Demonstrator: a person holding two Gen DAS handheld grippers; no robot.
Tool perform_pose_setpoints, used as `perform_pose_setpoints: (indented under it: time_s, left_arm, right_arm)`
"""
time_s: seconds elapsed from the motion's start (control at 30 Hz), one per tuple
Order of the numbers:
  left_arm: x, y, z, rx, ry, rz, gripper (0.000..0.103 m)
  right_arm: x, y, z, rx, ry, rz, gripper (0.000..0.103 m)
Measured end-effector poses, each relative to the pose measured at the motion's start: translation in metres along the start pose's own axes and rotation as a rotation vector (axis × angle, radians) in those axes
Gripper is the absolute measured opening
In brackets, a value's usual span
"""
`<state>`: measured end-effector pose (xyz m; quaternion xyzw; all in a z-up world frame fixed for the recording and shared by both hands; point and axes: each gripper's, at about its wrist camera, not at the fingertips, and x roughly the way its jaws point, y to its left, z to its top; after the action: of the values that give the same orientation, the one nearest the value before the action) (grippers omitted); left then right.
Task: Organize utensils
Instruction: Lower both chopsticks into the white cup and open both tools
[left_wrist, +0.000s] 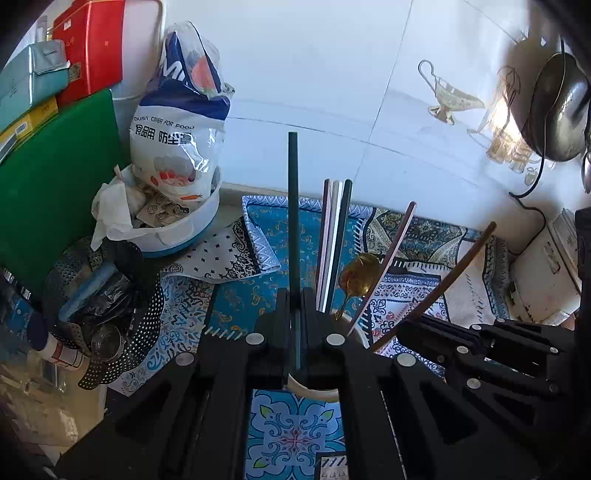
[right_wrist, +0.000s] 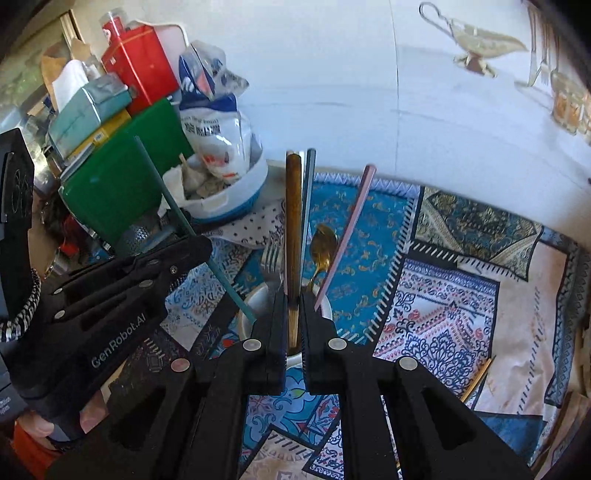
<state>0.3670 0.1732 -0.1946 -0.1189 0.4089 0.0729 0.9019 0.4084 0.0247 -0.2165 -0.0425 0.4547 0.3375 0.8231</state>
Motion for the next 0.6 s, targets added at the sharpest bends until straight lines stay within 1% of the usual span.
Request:
perform_pose_setpoints:
  time_s: [0.13,0.3,0.4,0.5,0.6]
  left_arm:
    - [0.016,0.003,0.001,-0.012,0.032,0.02,0.003]
    - [0.03,0.009,0.003,-0.041,0.076,0.001,0.003]
    - [0.031,0.008,0.005,-0.04,0.078,0.006,0.003]
    - [0.026,0.007,0.007,-0.047,0.065,-0.001,0.004]
    - [0.018,0.003,0.011,-0.04,0.052,-0.006,0.005]
  right_arm:
    - [0.012,-0.005,0.005,0.022,0.031,-0.003,0.006]
    - [0.018,-0.009,0.01,0.033,0.039,-0.022,0.007]
    - [0.017,-0.01,0.013,0.031,0.045,-0.025,0.007]
    - [0.015,-0.012,0.015,0.037,0.046,-0.014,0.011]
    - [0.004,-0.012,0.016,0.031,0.022,-0.026,0.015]
